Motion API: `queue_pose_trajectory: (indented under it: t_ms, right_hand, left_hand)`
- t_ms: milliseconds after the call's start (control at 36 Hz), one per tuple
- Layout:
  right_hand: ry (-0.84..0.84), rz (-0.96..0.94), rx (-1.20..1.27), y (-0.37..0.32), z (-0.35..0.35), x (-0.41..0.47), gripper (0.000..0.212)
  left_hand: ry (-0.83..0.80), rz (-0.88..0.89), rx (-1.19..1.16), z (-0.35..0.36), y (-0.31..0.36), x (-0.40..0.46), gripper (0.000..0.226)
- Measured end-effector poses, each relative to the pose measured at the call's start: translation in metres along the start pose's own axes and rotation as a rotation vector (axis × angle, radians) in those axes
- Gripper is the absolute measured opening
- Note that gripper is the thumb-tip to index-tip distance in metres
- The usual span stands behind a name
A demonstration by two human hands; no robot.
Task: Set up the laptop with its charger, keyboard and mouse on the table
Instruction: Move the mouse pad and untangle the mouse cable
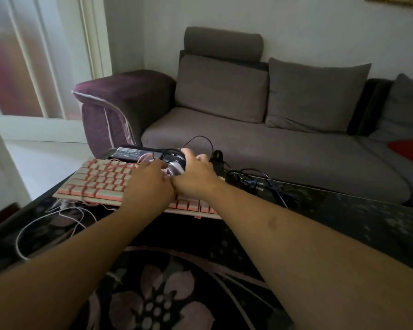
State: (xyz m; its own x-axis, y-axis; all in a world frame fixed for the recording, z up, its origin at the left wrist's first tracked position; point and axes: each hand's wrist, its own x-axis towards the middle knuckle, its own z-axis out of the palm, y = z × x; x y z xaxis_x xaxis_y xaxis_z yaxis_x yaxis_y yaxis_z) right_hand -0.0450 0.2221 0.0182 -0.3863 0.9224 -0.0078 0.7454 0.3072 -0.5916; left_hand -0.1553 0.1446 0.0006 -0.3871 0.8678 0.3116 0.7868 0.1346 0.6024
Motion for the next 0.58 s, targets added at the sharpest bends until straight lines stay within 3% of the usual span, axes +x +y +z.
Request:
queue_pose_trajectory:
  t_ms: [139,250,417,500,583]
  right_hand:
    - [0.004,0.02,0.004,0.0,0.005,0.022,0.082]
    - [0.096,-0.058,0.001,-0.005,0.002,0.021,0.067]
    - [0.214,-0.16,0.42,-0.016,-0.038,-0.023,0.062]
    - [0.215,-0.149,0.556,-0.011,-0.065,-0.058,0.068]
    - [0.189,-0.21,0.579,-0.002,-0.09,-0.098,0.049]
  left_hand:
    - [-0.103,-0.1,0.033,0.009,0.012,0.014,0.023]
    - [-0.084,-0.13,-0.045,0.005,0.015,0.009,0.033]
    - [0.004,-0.257,-0.285,-0.015,0.019,0.002,0.038]
    - [-0.069,-0.424,-0.84,-0.03,0.035,-0.001,0.039]
    - [-0.364,-0.573,-1.509,-0.05,0.052,-0.008,0.064]
